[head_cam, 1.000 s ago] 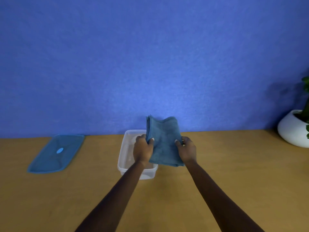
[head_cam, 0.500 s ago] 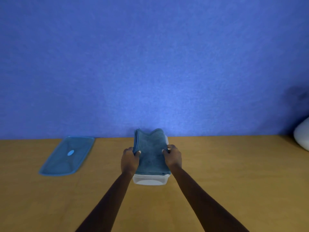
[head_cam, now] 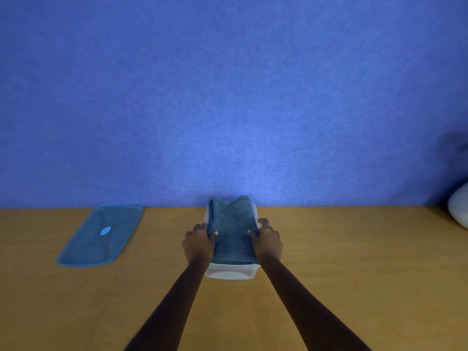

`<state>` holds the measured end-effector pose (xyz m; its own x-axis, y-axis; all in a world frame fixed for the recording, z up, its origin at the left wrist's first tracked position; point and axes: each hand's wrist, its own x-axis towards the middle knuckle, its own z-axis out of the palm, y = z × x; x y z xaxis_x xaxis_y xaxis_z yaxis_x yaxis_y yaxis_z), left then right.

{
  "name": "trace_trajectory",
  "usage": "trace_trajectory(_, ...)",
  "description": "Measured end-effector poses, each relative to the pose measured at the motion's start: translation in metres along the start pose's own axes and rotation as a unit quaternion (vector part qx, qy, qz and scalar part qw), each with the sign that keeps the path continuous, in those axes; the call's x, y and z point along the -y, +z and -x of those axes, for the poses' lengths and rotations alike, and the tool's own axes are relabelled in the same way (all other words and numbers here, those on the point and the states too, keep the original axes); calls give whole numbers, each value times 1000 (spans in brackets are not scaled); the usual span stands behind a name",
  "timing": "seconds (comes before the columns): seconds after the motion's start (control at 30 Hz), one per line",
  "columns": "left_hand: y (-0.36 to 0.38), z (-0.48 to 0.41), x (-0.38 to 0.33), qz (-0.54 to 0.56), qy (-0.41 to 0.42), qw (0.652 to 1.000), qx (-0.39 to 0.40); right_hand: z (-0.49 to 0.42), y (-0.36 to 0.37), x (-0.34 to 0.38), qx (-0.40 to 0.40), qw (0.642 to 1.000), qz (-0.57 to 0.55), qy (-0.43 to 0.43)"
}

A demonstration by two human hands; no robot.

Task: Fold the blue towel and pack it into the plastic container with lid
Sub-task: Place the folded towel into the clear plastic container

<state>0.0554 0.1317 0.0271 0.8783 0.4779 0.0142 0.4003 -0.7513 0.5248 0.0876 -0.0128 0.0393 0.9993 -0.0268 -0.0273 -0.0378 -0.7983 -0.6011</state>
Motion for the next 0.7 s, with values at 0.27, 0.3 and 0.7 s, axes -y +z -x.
trace_trajectory(0.27,8,-7,-6,-210,80,974,11,-5,11,-1,-16,987,153,-50)
trace_trajectory(0.3,10,-7,-6,-224,84,971,14,-6,12,-1,-13,982,180,-61)
trace_trajectory(0.7,18,-13,3,-279,260,918,107,-14,13,11,116,869,425,-227)
